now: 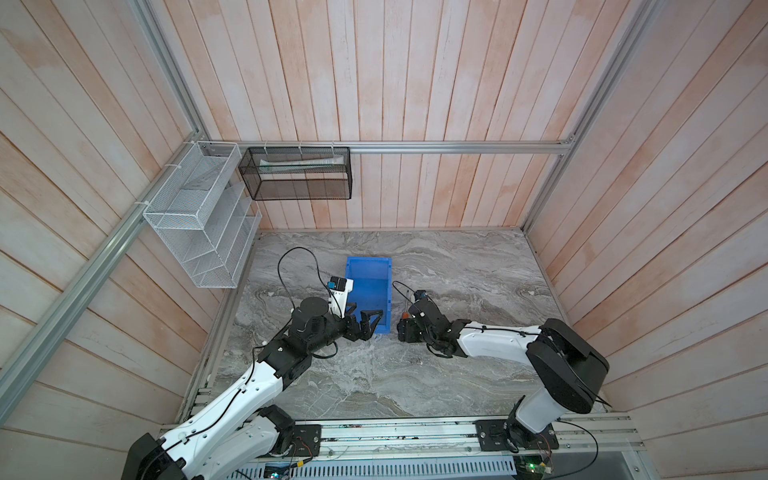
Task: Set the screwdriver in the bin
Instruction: 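Reach the right gripper to the orange-handled screwdriver while the left arm nears the bin, then close the right gripper on the orange handle and lift the screwdriver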
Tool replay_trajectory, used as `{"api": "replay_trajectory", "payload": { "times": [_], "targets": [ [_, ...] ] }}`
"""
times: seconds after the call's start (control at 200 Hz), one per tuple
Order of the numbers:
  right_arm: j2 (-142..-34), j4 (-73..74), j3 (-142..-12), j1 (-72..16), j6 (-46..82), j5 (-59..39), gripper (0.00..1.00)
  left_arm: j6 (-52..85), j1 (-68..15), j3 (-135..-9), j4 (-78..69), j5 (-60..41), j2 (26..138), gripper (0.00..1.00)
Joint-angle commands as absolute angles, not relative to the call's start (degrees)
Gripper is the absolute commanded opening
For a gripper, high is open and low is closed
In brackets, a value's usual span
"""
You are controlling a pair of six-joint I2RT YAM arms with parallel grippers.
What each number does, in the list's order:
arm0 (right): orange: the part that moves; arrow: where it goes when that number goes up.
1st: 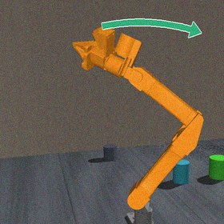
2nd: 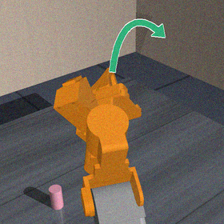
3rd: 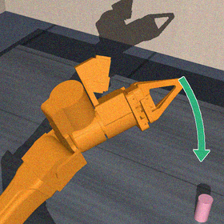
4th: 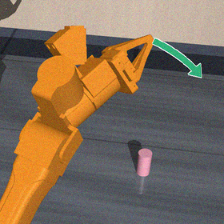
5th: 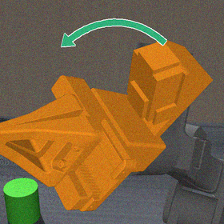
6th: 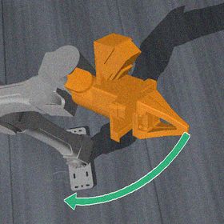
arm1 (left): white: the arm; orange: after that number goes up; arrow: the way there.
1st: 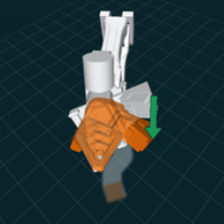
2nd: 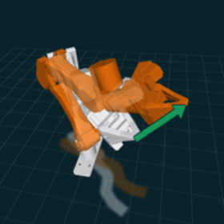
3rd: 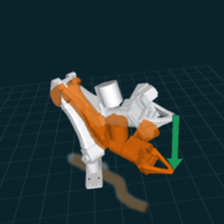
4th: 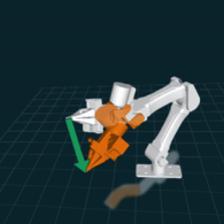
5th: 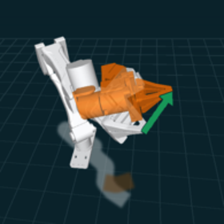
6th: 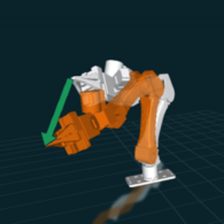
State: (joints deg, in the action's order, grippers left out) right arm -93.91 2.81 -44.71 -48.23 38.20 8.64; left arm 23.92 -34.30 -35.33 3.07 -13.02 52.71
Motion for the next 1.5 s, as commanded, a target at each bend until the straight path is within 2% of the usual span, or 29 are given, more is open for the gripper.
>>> {"api": "replay_trajectory", "payload": {
  "times": [0.0,0.275,0.525,0.54,0.66,0.885,1.055,1.18,1.32,1.495],
  "targets": [
    [-95.6,1.3,-45.5,-48.7,39.4,8.6,0.68,25.0,-34.5,-33.9,2.3,-11.6,51.9,1.00],
    [-95.9,1.0,-44.3,-48.8,39.0,9.1,0.42,23.7,-34.5,-34.9,5.0,-10.1,51.3,1.00],
    [-96.5,-0.2,-43.9,-48.8,37.4,9.8,0.38,24.6,-34.4,-35.9,7.6,-5.9,50.4,1.00],
    [-96.4,-0.3,-44.0,-48.8,37.2,9.8,0.34,24.7,-34.4,-35.9,7.7,-5.9,50.4,1.00],
    [-95.3,-0.8,-44.7,-48.7,35.6,9.8,0.27,25.4,-34.1,-37.3,9.0,-6.2,51.1,1.00],
    [-88.9,-6.8,-49.6,-47.3,31.0,13.3,0.25,25.7,-32.8,-39.6,12.5,-5.5,52.3,1.00],
    [-83.6,-14.0,-56.1,-47.0,25.3,20.6,0.24,26.7,-29.7,-40.9,14.4,-9.2,51.6,1.00],
    [-81.5,-14.8,-59.8,-47.0,22.0,21.3,0.23,27.0,-28.2,-43.3,16.8,-11.1,51.3,1.00],
    [-83.5,-13.3,-64.9,-47.5,18.5,16.3,0.22,26.8,-27.6,-46.8,20.0,-12.5,51.7,1.00],
    [-91.7,-15.9,-75.4,-48.8,19.0,13.4,0.22,28.1,-25.6,-47.7,22.6,-13.5,50.6,1.00]
  ]
}}
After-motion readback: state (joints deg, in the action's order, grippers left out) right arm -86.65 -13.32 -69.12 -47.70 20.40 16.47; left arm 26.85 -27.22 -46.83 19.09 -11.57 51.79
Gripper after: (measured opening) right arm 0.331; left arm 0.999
